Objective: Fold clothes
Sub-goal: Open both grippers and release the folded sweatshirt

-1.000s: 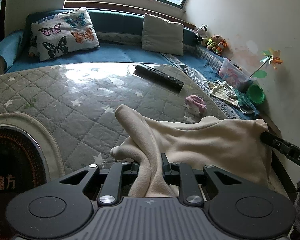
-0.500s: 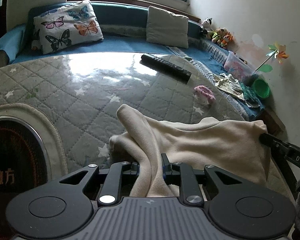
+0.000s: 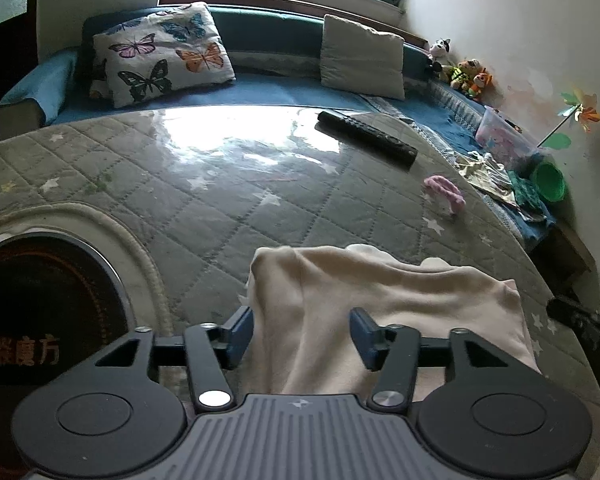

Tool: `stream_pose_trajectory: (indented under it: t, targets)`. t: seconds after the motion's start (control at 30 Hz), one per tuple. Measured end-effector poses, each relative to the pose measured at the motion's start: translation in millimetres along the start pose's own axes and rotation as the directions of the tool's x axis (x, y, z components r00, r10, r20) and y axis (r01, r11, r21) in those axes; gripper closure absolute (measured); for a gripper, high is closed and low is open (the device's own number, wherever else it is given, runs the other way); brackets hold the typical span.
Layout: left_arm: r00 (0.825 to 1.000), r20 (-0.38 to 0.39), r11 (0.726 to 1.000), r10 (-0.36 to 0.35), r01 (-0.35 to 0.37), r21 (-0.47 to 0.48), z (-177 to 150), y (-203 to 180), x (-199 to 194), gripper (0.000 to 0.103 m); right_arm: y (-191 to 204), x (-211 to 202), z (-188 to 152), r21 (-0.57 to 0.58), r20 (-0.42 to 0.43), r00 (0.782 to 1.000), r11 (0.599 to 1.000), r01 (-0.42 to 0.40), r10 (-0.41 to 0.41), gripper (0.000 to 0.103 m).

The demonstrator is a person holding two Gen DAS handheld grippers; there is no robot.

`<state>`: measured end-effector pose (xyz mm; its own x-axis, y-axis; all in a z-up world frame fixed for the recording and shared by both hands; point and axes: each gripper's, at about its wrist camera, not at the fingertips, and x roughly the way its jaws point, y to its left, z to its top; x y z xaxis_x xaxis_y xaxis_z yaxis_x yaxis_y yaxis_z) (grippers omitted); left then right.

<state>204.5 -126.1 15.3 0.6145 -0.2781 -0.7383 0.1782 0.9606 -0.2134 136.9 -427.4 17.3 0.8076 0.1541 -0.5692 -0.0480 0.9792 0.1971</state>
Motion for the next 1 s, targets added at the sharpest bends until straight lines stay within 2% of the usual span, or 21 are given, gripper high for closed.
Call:
stream_pose_trajectory:
  t: [0.07, 0.13, 0.2, 0.5, 0.7, 1.0]
  targets:
    - [1.000, -0.002, 1.000, 0.015, -0.015, -0.007, -0.7, 1.7, 1.8, 0.032, 3.4, 0.5, -5.0, -0.005, -0.015, 1.000, 1.000, -0.018, 0.017, 0.083]
    - [1.000, -0.007, 1.000, 0.024, -0.024, -0.009, -1.2, 2.9, 4.8, 0.030, 7.7, 2.5, -11.0, -0.016, -0.033, 0.999, 0.999, -0.034, 0.033, 0.082]
    - [0.999, -0.013, 0.999, 0.035, -0.035, -0.012, -1.4, 3.8, 7.6, 0.026, 11.9, 4.5, -16.9, -0.025, -0.051, 0.997, 0.998, -0.051, 0.049, 0.075]
    - [0.997, -0.011, 0.997, 0.075, -0.075, -0.005, 3.9, 6.0, 16.1, 0.014, 22.4, 15.8, -33.4, -0.074, -0.133, 0.990, 0.995, -0.061, 0.051, 0.073]
    - [0.995, -0.008, 0.995, 0.095, -0.095, 0.010, 14.4, 0.7, 25.5, 0.009, 25.5, 20.9, -18.5, -0.078, -0.108, 0.992, 0.995, -0.067, 0.059, 0.068]
    - [0.992, -0.028, 0.992, 0.121, -0.120, 0.027, 27.1, -4.5, 48.2, 0.007, 26.7, 55.5, 0.5, -0.070, -0.105, 0.994, 0.996, -0.048, 0.041, 0.068]
